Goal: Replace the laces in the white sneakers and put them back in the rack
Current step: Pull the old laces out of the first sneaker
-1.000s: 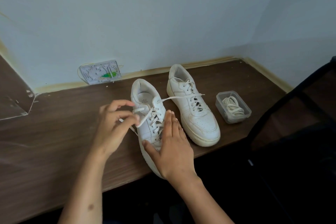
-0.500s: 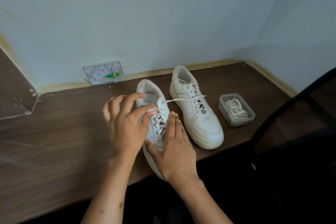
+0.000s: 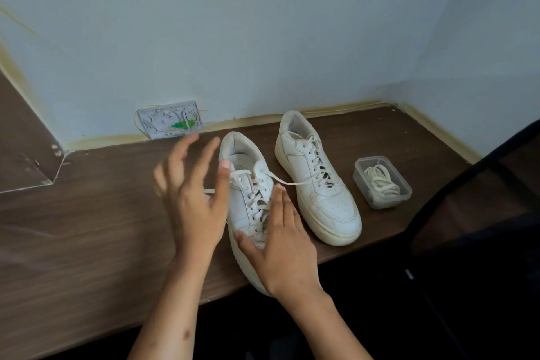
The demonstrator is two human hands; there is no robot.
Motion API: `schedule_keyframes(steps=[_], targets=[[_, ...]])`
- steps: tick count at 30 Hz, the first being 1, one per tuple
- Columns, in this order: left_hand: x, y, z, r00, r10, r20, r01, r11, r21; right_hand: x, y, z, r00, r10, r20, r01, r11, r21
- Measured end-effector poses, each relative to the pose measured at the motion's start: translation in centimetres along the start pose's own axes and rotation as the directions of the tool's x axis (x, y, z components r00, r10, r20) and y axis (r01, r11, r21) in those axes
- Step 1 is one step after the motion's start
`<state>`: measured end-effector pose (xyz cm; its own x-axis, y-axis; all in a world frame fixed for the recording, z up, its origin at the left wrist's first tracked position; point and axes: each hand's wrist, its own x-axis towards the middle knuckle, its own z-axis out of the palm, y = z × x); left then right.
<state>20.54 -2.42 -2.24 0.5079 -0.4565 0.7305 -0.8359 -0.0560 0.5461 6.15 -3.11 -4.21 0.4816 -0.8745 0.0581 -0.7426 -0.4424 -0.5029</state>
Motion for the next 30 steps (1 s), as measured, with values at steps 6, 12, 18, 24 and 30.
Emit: schedule_keyframes(steps=[6, 12, 18, 24, 30], targets=[[-1.4, -0.5, 1.5, 0.975, 0.140, 0.172, -0.173, 0.965, 0.195, 0.0, -0.2, 0.1, 1.000, -0.009, -0.020, 0.009, 1.000, 0.005], [-1.3, -0.2, 1.1, 0.984, 0.174, -0.046, -0.164, 0.971, 0.177, 0.0, 0.0, 0.3, 0.999, -0.016, -0.028, 0.016, 1.000, -0.006], [-0.6, 0.6, -0.6, 0.915, -0.227, -0.333, 0.178, 0.969, -0.172, 0.0, 0.0, 0.0, 1.000, 0.003, -0.014, -0.003, 1.000, -0.013], [-0.3, -0.7, -0.3, 0.998, -0.059, 0.028, 0.057, 0.995, 0.082, 0.1, 0.0, 0.1, 1.000, 0.005, -0.015, -0.006, 1.000, -0.010], [-1.2, -1.0, 1.3, 0.987, 0.099, 0.130, -0.118, 0.981, 0.152, 0.0, -0.2, 0.2, 1.000, 0.004, -0.018, -0.004, 1.000, -0.024]])
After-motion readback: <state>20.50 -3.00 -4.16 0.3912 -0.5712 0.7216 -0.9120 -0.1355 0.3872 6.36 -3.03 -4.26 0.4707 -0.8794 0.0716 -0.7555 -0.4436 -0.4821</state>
